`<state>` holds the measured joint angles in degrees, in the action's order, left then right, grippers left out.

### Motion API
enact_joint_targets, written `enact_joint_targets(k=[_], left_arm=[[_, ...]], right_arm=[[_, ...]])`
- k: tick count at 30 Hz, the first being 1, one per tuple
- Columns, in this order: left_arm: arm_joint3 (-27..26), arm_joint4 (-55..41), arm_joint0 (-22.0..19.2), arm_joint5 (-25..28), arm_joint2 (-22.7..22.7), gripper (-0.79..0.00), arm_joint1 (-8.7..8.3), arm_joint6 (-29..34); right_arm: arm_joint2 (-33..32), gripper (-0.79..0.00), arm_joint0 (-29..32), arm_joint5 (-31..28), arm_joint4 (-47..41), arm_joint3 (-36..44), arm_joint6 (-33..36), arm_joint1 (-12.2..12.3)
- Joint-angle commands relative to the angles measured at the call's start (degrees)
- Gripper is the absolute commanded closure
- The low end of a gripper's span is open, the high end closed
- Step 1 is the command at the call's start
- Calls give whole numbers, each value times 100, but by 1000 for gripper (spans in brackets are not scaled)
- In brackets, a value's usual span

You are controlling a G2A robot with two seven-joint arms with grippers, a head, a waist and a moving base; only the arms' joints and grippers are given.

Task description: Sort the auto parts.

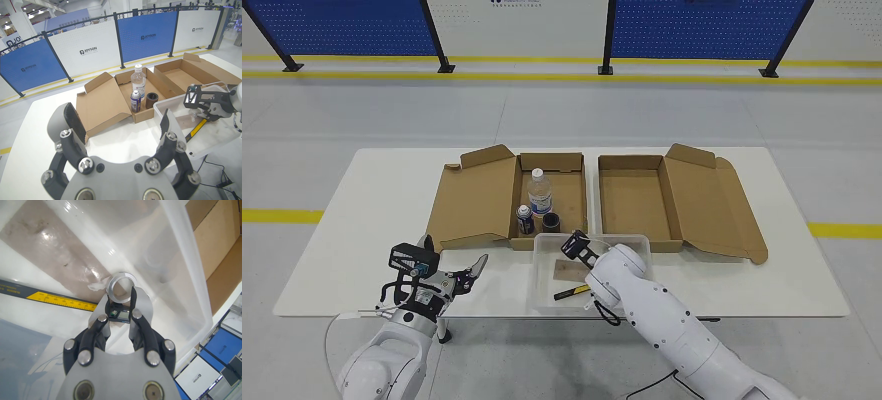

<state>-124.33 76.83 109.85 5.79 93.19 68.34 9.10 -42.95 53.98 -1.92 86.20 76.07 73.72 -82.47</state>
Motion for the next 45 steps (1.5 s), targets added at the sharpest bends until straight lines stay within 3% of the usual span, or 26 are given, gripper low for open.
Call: enact_joint_targets(k=[1,7,20,29,38,45], left_arm=[[0,0,0,0,0,-785,0,-1],[0,0,0,0,0,-785,0,-1],[0,0,0,0,0,-785,0,-1],[0,0,0,0,0,-785,0,-1],[0,0,0,0,0,-785,0,-1],[0,0,0,0,0,-785,0,-1]], right_arm=[[-15,-234,-9,96,178,20,-15,-2],[-103,-259,23,318,493,2,-175,-19],[-19,-228,-143,130,536,-595,-325,-186],[-51,-182,-190,-128,185,-723,-217,-293],[-315,-197,-147,-411,-646,-493,50,-347],[-578,-234,-131,-230,-905,-357,53,-339]])
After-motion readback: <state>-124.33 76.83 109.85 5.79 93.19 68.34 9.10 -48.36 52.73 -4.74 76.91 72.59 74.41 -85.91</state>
